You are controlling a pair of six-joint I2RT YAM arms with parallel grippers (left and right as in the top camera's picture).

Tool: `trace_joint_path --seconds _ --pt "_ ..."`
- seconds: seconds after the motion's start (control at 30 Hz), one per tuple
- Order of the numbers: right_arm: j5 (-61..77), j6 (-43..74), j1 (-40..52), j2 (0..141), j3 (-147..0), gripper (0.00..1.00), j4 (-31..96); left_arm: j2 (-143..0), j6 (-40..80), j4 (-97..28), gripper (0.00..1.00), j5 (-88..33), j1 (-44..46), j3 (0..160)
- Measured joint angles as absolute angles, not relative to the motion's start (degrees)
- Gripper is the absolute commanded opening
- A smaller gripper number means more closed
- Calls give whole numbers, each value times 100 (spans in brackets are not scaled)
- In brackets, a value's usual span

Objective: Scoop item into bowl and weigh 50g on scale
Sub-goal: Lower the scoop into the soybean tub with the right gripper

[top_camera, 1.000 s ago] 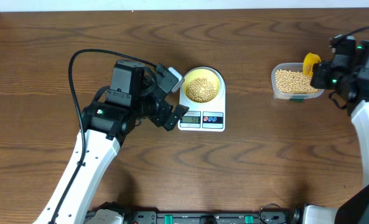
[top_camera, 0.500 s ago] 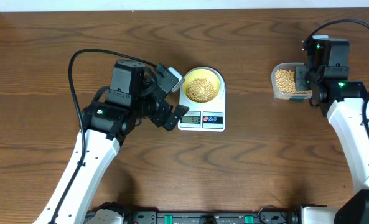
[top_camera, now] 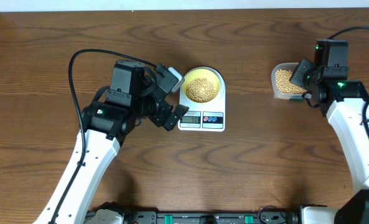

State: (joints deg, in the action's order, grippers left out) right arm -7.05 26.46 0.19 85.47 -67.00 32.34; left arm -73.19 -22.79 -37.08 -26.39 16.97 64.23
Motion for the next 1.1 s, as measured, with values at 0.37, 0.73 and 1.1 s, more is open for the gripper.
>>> trace_joint_path --seconds 0.37,0.73,1.1 --pt "-642 3653 19 9037 -6700 2 3059 -7319 -2279 -3708 98 -2639 1697 6423" --pt "-574 3699 19 9402 -6700 11 2930 -7319 -2279 -3710 98 -2639 1697 6423" --pt "-558 3647 19 9402 -6700 56 2932 -7319 -2279 -3708 98 -2639 1697 6423"
